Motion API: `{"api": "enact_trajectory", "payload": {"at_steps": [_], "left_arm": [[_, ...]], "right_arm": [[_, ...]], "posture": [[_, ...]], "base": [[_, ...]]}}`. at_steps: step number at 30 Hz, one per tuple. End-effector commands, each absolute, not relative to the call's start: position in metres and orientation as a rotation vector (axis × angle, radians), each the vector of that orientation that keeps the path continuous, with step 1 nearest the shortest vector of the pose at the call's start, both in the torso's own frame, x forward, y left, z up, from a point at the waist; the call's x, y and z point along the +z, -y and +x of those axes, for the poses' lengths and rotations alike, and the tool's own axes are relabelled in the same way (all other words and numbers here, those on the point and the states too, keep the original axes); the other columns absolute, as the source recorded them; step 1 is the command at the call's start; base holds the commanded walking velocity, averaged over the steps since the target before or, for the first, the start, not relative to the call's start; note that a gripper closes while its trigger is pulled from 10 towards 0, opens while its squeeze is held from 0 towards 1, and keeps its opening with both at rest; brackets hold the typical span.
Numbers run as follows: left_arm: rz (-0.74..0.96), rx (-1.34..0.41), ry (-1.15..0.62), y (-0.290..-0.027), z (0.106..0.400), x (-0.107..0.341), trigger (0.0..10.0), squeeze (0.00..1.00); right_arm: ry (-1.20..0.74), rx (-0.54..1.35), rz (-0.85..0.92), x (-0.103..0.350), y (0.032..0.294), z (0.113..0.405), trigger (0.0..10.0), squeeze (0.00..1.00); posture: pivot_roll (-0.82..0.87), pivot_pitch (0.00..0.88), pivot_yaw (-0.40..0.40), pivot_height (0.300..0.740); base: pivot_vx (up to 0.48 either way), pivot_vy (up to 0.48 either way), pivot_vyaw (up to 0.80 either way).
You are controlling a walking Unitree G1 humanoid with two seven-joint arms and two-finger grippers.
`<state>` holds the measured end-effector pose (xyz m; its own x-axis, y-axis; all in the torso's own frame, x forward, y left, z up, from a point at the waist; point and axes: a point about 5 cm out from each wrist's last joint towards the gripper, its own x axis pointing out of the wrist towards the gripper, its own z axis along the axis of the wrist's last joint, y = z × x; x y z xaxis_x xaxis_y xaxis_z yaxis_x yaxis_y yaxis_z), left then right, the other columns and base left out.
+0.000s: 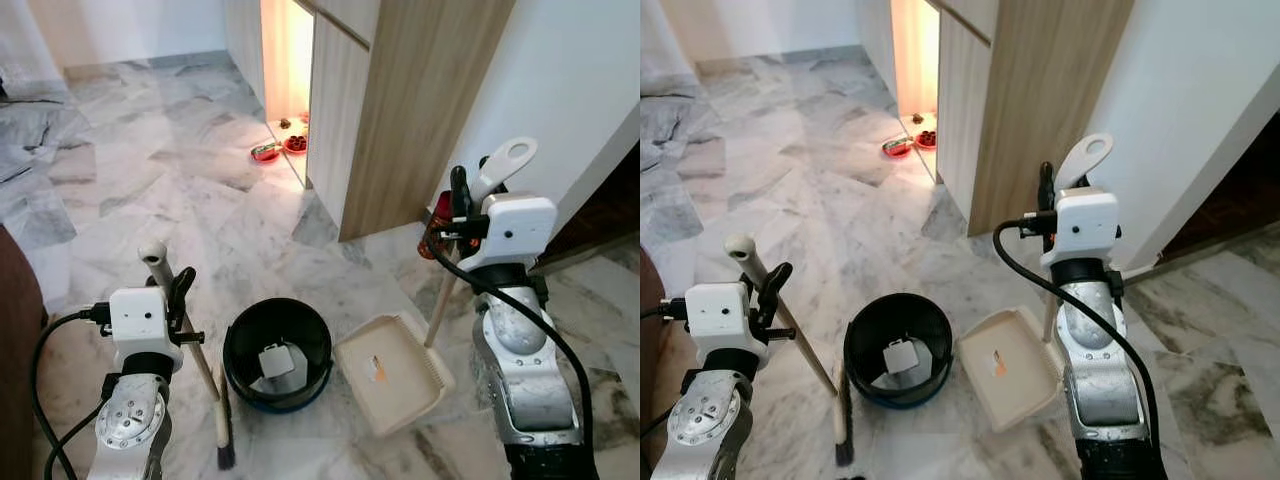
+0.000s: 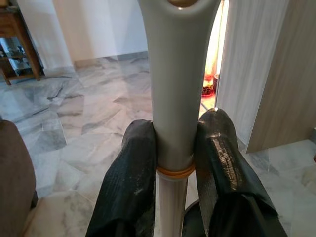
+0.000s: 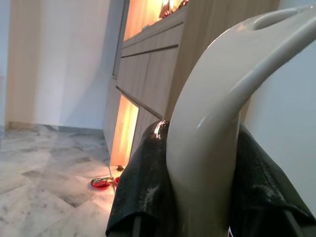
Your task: Sweep floor
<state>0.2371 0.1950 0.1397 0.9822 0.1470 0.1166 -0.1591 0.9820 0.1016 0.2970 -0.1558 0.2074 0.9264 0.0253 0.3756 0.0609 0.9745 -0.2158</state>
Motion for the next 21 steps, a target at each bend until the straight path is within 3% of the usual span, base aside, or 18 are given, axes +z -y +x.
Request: {"api": "enact_trajectory", "payload": {"at_steps": [1,21], "left_arm": [[0.107,0.146,0.162,-0.1918,0.2368,0.1501,10.0,0.00],[0.101,0.140,0.161,-0.1893,0.2372,0.1489,10.0,0.00]], "right_arm": [[0.435,-0.024,-0.243,0.2168,0.1568,0.2960,10.0,0.00],[0.441,-0.018,-0.237,0.2175,0.1541,0.2974,10.0,0.00]], "posture": [[-0.02,0.060,-0.036,0.740],[-0.02,0.050,-0.037,0.740]], "base": [[-0.274,0.000,0.00],[-0.272,0.000,0.00]]}}
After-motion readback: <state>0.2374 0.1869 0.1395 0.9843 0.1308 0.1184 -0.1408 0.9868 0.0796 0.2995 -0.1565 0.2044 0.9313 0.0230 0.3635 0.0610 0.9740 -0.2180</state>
